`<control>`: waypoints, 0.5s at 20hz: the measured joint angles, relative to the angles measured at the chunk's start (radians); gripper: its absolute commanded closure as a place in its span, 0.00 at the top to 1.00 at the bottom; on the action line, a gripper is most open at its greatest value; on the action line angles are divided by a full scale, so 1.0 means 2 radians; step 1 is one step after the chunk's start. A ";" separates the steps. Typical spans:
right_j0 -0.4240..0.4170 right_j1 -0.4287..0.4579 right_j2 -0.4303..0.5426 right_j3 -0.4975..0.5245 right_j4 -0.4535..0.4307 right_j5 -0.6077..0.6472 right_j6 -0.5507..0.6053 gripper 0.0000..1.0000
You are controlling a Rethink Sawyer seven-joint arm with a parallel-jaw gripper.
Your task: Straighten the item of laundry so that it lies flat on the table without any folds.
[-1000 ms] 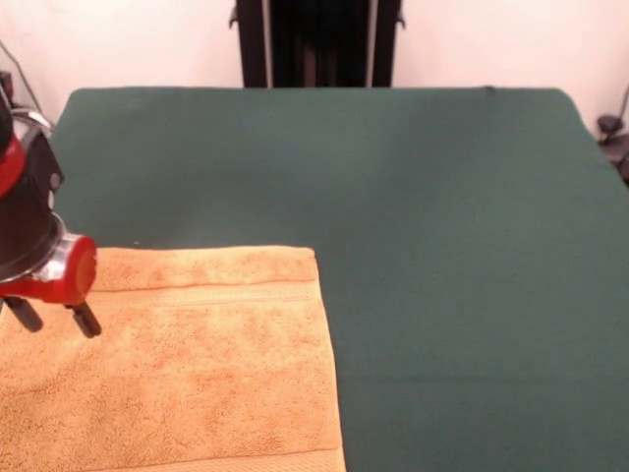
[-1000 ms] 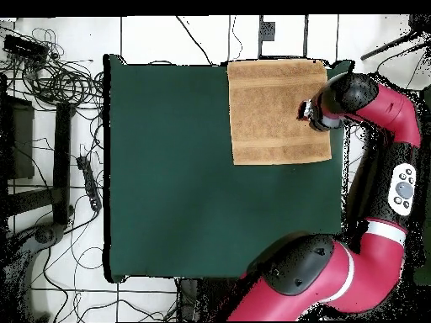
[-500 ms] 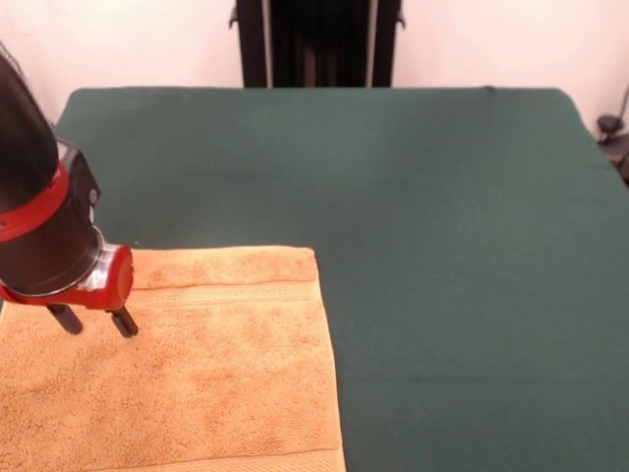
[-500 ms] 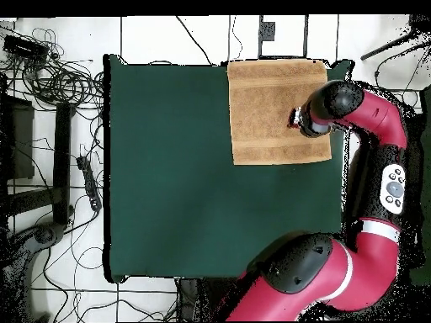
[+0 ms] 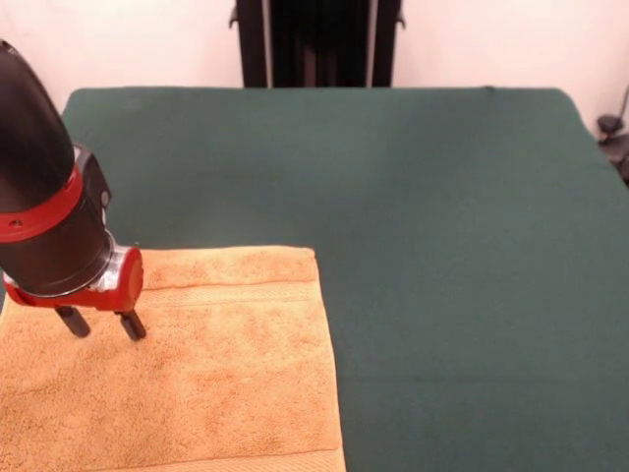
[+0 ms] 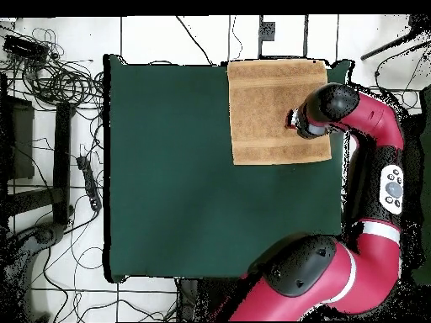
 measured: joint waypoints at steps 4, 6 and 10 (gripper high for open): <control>-0.001 -0.003 0.000 0.009 0.000 -0.009 0.000 1.00; -0.001 -0.004 -0.001 0.010 0.000 -0.009 0.000 1.00; -0.002 -0.006 -0.001 0.014 0.000 -0.009 0.000 1.00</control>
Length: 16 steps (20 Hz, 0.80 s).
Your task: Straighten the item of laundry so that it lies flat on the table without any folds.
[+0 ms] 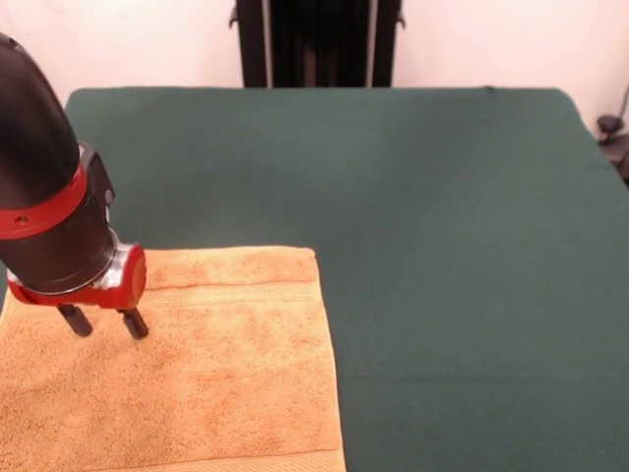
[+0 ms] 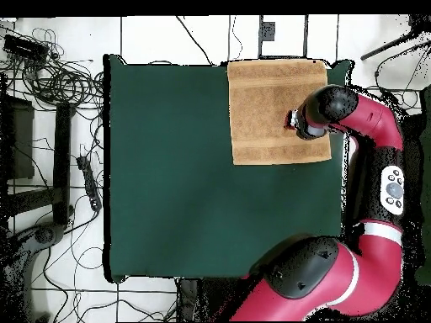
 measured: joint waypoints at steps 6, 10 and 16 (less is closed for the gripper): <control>-0.004 -0.008 0.000 0.017 0.000 0.000 0.000 1.00; -0.008 -0.015 -0.002 0.040 0.000 0.000 0.000 1.00; -0.014 -0.025 -0.004 0.068 -0.002 0.000 0.000 1.00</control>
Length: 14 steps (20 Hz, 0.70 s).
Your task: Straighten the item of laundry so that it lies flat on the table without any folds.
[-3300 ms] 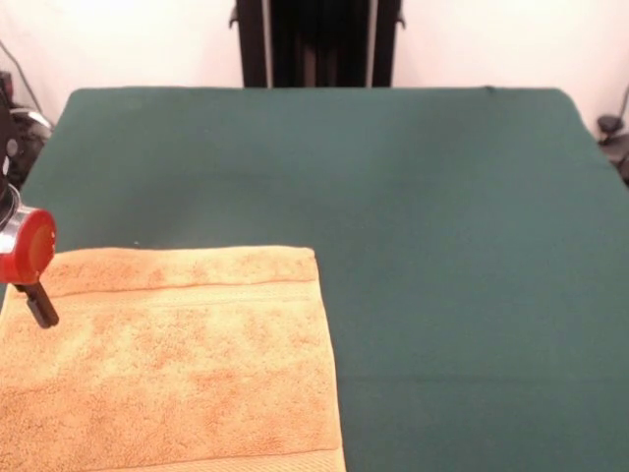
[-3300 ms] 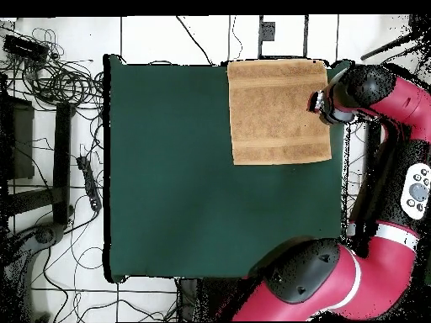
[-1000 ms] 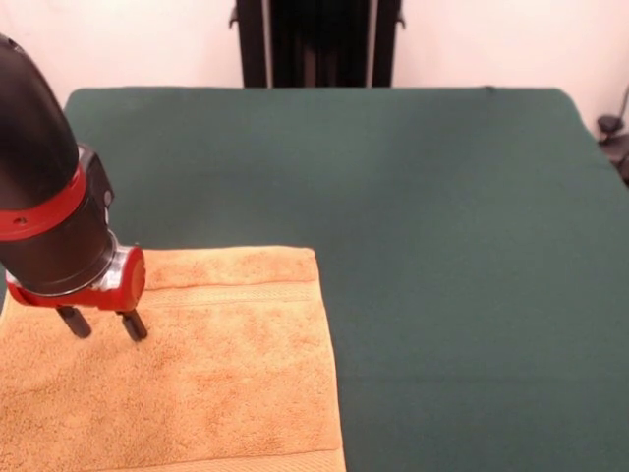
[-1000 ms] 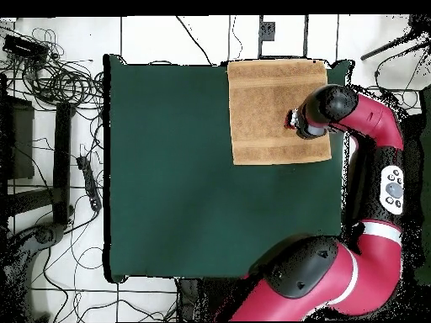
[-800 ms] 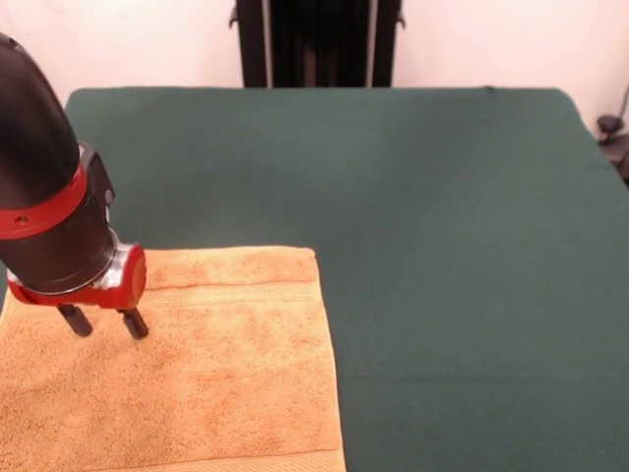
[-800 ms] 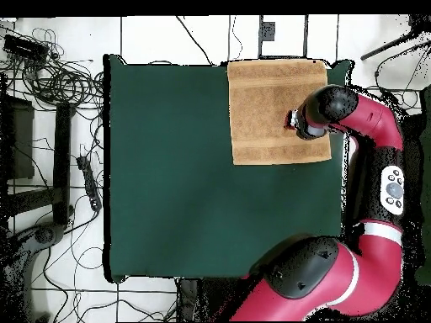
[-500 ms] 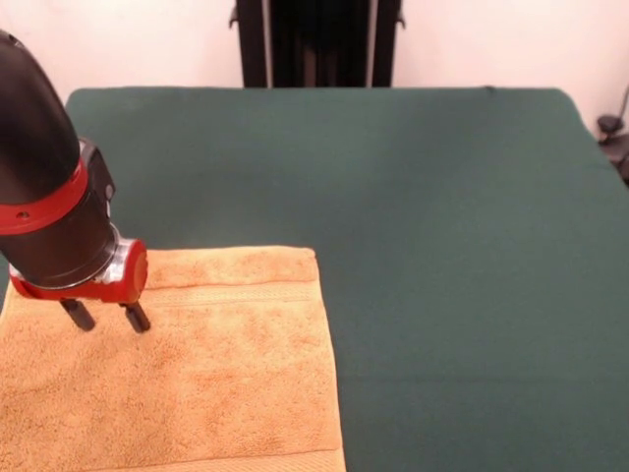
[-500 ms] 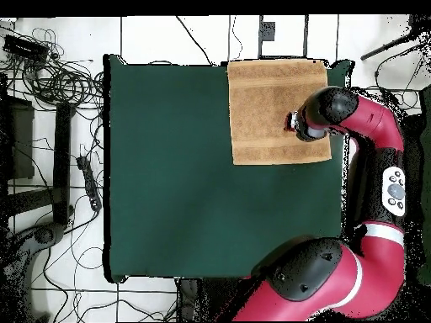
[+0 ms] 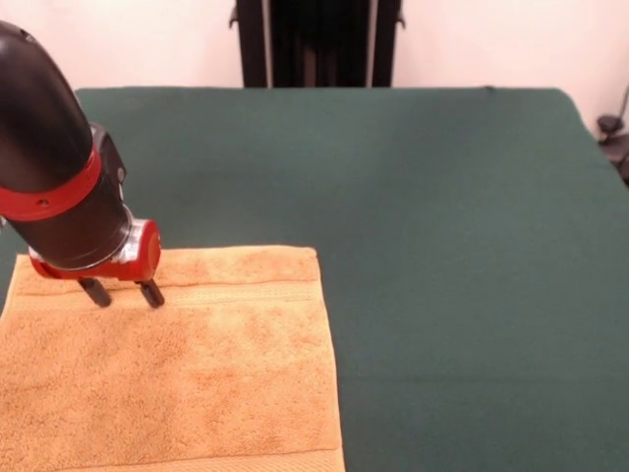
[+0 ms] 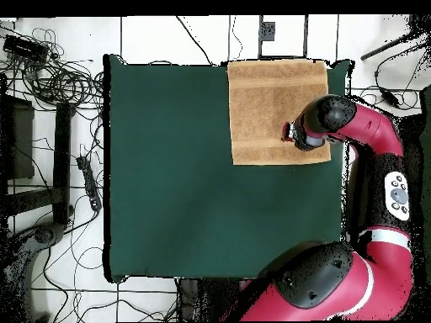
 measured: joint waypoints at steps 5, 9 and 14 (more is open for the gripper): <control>0.000 -0.005 -0.003 0.011 0.000 0.000 0.000 1.00; 0.000 -0.007 -0.006 0.017 0.000 0.000 0.000 1.00; 0.000 -0.009 -0.007 0.023 -0.001 0.000 0.000 1.00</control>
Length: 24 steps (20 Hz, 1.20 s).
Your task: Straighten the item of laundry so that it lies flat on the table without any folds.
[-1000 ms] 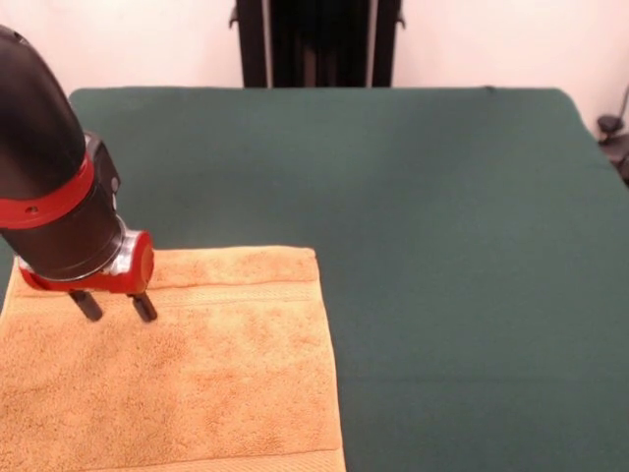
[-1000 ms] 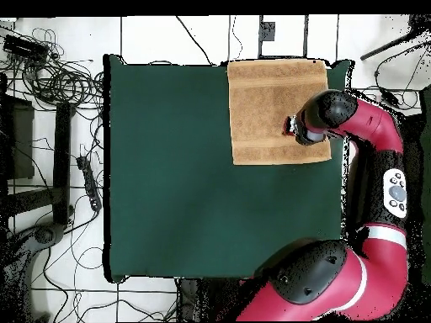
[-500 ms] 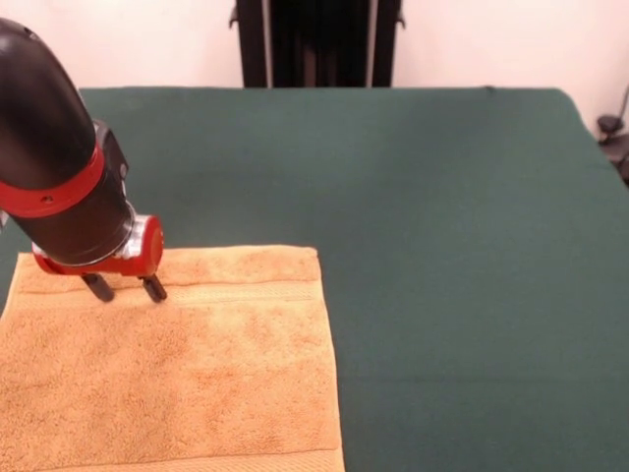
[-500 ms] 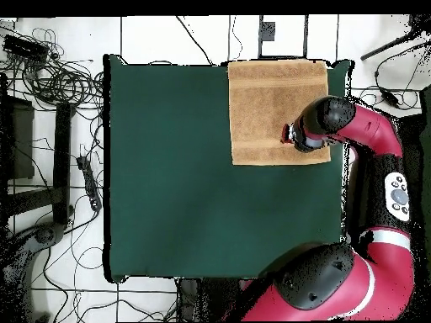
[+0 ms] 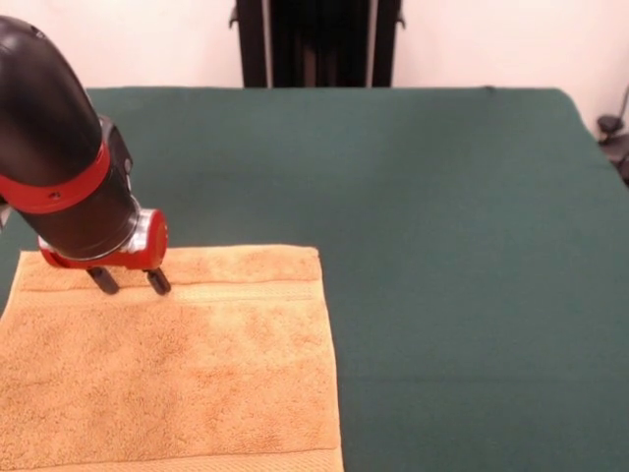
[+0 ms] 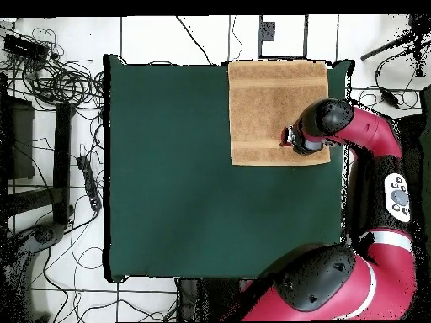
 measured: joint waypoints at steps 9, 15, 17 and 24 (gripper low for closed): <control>0.000 -0.001 0.000 0.002 0.000 0.001 0.000 1.00; 0.000 -0.001 -0.001 0.004 0.000 0.011 0.000 1.00; 0.000 0.000 -0.001 0.005 0.000 0.015 0.000 1.00; 0.000 0.000 -0.002 0.013 0.000 0.047 0.000 1.00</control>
